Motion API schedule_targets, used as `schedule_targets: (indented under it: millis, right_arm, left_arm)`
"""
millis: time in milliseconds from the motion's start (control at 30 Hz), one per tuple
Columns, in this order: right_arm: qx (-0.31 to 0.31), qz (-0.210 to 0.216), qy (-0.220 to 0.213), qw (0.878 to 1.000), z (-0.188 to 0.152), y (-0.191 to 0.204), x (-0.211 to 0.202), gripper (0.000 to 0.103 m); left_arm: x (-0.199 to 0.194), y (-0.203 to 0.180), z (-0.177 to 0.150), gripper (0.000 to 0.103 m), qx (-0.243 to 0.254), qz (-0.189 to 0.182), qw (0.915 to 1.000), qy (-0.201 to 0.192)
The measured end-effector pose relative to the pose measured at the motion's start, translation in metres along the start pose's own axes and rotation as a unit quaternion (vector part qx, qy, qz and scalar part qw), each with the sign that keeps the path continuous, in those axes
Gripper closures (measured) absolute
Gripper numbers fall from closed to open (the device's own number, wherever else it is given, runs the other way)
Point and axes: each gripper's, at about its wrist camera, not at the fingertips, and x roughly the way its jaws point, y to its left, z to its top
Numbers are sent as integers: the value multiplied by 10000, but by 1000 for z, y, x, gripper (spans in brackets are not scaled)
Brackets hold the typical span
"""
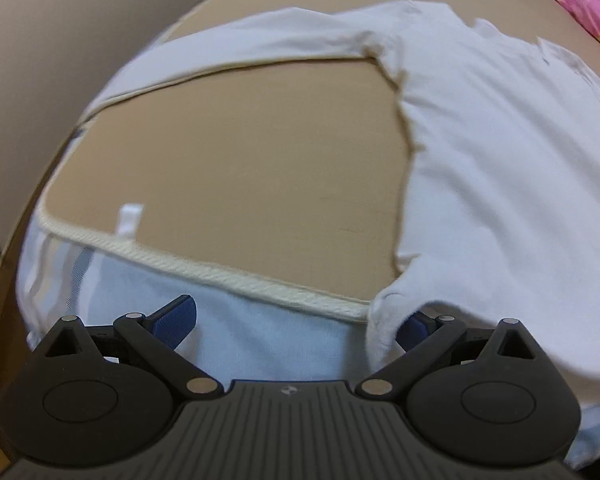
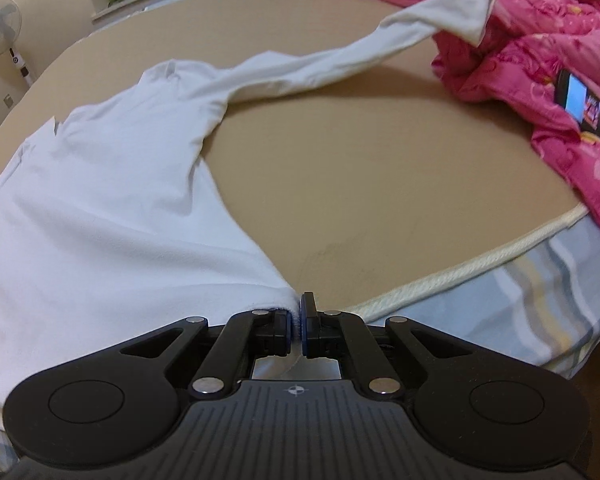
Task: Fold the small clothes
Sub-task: 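Grasp the shirt hem with the right gripper and pull it straight, then release the hem with the right gripper and withdraw both tools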
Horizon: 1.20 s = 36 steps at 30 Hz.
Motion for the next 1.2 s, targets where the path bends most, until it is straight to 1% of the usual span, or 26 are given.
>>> schedule_targets:
  millis: [33,67,100,133,167,200,267,300,333,400,433,500,533,567,633,667,733,800,867,933,1000,1033,1067,1133,1167,1200]
  right_arm:
    - [-5,-6,23,10000,-1,1,2,99]
    - [-14,-20,39,10000,-2,4,2,99]
    - [-19,-27,54,10000,-3,3,2,99]
    - [-24,-16,86,10000,-3,3,3,99]
    - [-41,5,133,9999,-4,3,3,99]
    - [-89,27,182,9998,-5,4,4,99]
    - [-385,53,301,9988,-7,8,3,99]
    - [-589,8,318,9978,-8,9,-1,99]
    - [-735,-3,231,9970,-7,10,-12,99]
    - [-813,195,13,9965,-4,8,-38,99]
    - [-932,227,-139,9953,-4,9,-53,99]
    - [-1210,171,-317,9920,-8,12,-65,99]
    - [-1292,82,-222,9913,-13,13,-59,99]
    - [-1325,15,19,9912,-19,13,-46,99]
    - [-1432,-213,396,9887,-32,13,-16,99]
    - [-1397,-329,558,9881,-38,11,-4,99]
    - [-1200,-313,704,9898,-43,7,2,99]
    - [-1194,-229,603,9908,-45,5,-4,99]
    - [-1228,-162,556,9907,-48,3,-8,99]
    - [-1177,-91,720,9904,-53,0,-3,99]
    - [-1193,-90,896,9888,-56,1,8,99]
    - [-1249,-121,925,9878,-58,3,13,99]
    - [-1280,-158,932,9873,-60,6,14,99]
    - [-1305,-218,1002,9861,-61,8,17,98]
    - [-1307,-227,1048,9856,-62,9,17,95]
    - [-1352,-252,1101,9844,-63,9,15,90]
  left_arm:
    - [0,-6,1,5,147,-18,9999,4]
    - [2,-9,1,14,293,-2,9996,-41]
    - [2,-15,0,27,469,-17,9988,-101]
    - [2,-20,-1,72,620,-72,9980,-90]
    - [3,-23,-1,95,710,-207,9972,50]
    - [-1,-22,-3,97,656,-295,9974,97]
    - [-17,-16,-4,97,652,-250,9975,-125]
    - [-30,-10,-5,97,617,-306,9974,-221]
    - [-44,-3,-6,97,543,-376,9974,-297]
    - [-76,13,-10,97,450,-485,9962,-559]
    - [-90,20,-14,97,430,-427,9957,-702]
    - [-99,26,-21,97,464,-350,9954,-757]
    - [-93,25,-24,97,525,-289,9959,-677]
    - [-82,22,-26,97,579,-193,9967,-535]
    - [-51,13,-30,97,585,-74,9982,-145]
    - [-40,10,-33,97,579,-67,9983,-10]
    - [-25,0,-40,97,631,-17,9978,193]
    - [-21,-5,-47,97,800,106,9966,157]
    - [-21,-3,-51,97,886,84,9960,125]
    - [-18,2,-56,96,876,71,9960,171]
    - [-15,1,-59,92,888,79,9958,194]
    - [-14,-1,-62,87,908,96,9957,185]
    - [-13,-3,-65,78,973,167,9950,169]
    - [-13,-9,-72,71,1226,353,9917,137]
    - [-13,-11,-74,63,1346,403,9900,147]
    - [-15,-12,-76,58,1482,479,9877,150]
